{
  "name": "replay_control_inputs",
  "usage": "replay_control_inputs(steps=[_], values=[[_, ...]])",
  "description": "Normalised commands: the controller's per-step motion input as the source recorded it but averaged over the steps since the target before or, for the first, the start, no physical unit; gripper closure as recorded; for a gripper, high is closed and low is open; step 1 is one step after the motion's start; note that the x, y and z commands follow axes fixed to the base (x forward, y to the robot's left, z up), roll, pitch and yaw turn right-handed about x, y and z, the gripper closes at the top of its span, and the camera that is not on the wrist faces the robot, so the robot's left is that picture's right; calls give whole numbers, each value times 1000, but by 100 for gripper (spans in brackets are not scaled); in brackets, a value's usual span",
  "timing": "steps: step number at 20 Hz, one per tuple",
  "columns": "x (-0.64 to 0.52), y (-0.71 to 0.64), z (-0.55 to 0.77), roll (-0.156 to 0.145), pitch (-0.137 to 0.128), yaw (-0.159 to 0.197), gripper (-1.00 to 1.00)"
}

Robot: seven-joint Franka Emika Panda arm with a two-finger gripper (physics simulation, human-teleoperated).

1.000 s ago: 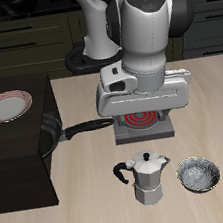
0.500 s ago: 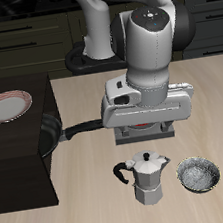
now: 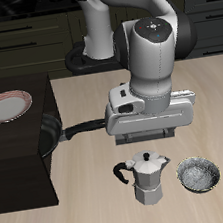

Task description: Place the moka pot on the stove

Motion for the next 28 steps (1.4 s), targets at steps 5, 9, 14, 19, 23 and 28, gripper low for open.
replay_control_inputs(steps=[5,9,14,19,23,28], values=[[17,-59,-170,6,6,37,-100],[-30,5,-181,-1,14,-12,-100],[-9,-30,-127,4,9,-25,-100],[-2,13,-98,7,-2,16,-100],[6,-47,-25,-5,5,0,-100],[21,-51,-30,-6,5,6,-100]])
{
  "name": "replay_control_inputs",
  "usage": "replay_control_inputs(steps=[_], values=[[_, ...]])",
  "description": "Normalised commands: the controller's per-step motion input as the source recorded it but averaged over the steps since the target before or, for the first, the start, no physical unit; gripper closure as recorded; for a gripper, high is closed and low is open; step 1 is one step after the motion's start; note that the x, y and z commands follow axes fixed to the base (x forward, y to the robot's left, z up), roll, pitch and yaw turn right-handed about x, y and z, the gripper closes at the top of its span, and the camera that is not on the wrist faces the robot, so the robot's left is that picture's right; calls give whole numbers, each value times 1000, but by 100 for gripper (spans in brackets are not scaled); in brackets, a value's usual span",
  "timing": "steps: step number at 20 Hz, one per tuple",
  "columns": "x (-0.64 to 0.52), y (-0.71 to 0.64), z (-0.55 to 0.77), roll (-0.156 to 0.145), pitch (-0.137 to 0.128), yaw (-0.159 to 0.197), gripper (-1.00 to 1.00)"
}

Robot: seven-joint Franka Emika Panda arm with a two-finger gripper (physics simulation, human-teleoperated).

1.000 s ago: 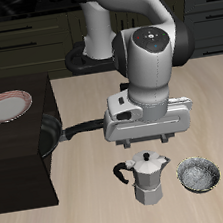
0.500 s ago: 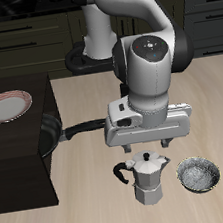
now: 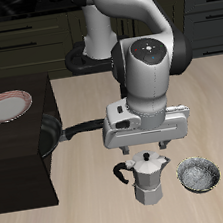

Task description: Place the moka pot on the stove

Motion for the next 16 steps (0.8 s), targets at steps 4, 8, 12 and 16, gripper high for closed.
replay_control_inputs(steps=[4,8,12,16], values=[[-28,-9,-124,6,13,4,-100],[37,-41,-125,-10,14,0,-100],[36,-5,-210,-2,23,-8,-100],[16,9,-178,5,23,-8,-100]])
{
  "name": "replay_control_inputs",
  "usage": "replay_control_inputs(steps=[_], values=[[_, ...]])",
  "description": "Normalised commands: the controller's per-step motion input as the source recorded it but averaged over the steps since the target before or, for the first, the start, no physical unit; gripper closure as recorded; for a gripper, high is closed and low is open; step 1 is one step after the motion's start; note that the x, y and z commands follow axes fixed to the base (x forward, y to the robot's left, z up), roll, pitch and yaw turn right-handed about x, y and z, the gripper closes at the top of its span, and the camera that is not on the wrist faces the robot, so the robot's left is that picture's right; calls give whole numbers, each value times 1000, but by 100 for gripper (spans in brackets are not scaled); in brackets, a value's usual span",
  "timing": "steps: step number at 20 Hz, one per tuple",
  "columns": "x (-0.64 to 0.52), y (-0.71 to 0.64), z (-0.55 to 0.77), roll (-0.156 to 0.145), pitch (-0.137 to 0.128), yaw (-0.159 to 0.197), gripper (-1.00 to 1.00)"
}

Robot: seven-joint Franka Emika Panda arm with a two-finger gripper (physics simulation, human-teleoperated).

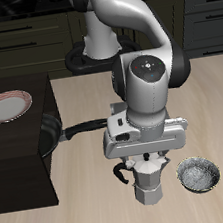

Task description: Place the moka pot on the stove

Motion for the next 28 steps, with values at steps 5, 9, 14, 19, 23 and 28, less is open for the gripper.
replay_control_inputs(steps=[5,9,14,19,23,28], values=[[7,-27,-167,-7,21,-4,-100],[40,-64,-58,-32,-33,75,100],[17,-53,109,6,-25,0,100],[-37,-37,159,-2,-27,16,100],[-62,-34,290,-11,-41,6,100],[-218,65,289,23,-35,-10,100]])
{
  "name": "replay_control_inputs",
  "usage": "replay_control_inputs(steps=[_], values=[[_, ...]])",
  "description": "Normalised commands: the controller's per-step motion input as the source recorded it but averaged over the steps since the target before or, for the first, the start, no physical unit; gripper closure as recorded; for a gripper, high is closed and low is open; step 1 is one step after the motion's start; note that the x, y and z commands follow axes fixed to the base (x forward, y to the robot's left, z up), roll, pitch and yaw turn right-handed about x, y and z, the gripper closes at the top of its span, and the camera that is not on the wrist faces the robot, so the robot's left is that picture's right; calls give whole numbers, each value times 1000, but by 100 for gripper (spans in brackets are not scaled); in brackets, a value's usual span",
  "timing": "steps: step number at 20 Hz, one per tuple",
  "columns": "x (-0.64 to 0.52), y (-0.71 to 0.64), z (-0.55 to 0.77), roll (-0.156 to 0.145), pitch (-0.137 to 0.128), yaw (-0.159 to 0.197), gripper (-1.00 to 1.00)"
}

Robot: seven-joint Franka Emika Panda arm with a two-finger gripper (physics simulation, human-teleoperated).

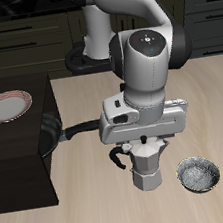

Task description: Place the moka pot on the stove

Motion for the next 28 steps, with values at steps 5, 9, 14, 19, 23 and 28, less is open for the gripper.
replay_control_inputs(steps=[5,9,14,19,23,28], values=[[-344,55,293,20,-12,-17,100],[-435,147,208,51,-7,19,100],[-332,-12,284,3,-41,18,100],[-489,-85,277,-25,-6,-75,100],[-477,75,63,2,-33,32,100],[-365,-26,106,2,12,-43,100]])
